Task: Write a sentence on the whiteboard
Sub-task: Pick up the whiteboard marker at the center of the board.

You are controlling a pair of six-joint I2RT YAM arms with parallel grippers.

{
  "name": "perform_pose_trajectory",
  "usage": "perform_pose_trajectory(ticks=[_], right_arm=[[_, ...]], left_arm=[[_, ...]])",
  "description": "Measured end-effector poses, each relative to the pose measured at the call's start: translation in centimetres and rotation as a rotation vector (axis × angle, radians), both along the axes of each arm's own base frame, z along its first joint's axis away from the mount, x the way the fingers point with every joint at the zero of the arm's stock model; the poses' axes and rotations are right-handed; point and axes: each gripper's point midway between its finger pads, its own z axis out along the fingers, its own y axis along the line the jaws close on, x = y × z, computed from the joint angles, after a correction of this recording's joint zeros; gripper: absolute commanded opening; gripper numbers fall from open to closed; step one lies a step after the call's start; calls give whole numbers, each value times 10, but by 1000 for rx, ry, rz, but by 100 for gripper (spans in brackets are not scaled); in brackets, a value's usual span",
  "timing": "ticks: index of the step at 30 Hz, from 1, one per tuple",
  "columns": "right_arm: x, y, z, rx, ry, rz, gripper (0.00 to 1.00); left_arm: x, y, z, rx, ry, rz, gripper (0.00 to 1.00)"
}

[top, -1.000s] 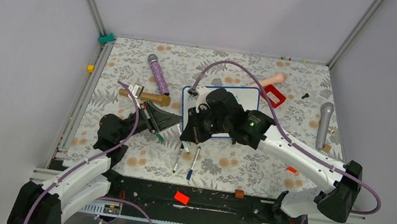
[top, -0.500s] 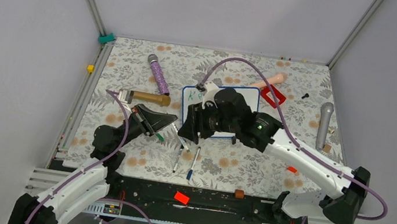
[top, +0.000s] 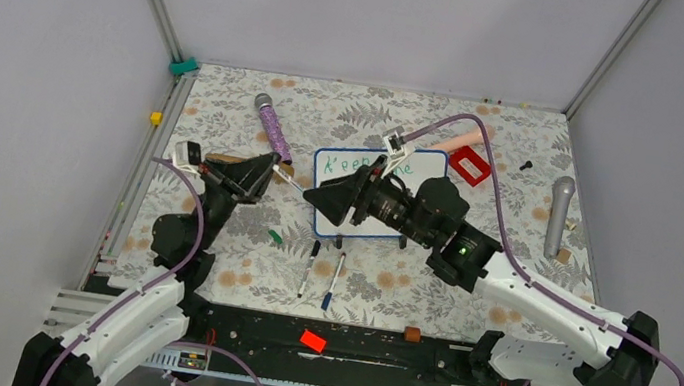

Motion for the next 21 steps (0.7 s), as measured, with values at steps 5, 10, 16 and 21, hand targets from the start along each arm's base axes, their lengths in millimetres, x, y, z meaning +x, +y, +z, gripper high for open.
perform_pose_trajectory(ticks=[5,10,16,21], right_arm=[[1,16,27,91,-70,13,66],[-2,32,40,99,-112,4,36],[13,37,41,96,-104,-61,31],[17,43,38,85,-92,-67,30]], left_arm=[[8,6,26,-69,-8,21,0],[12,6,30,-93,-2,28,0],[13,6,30,-99,5,31,0],[14,6,30,-103,6,36,0]])
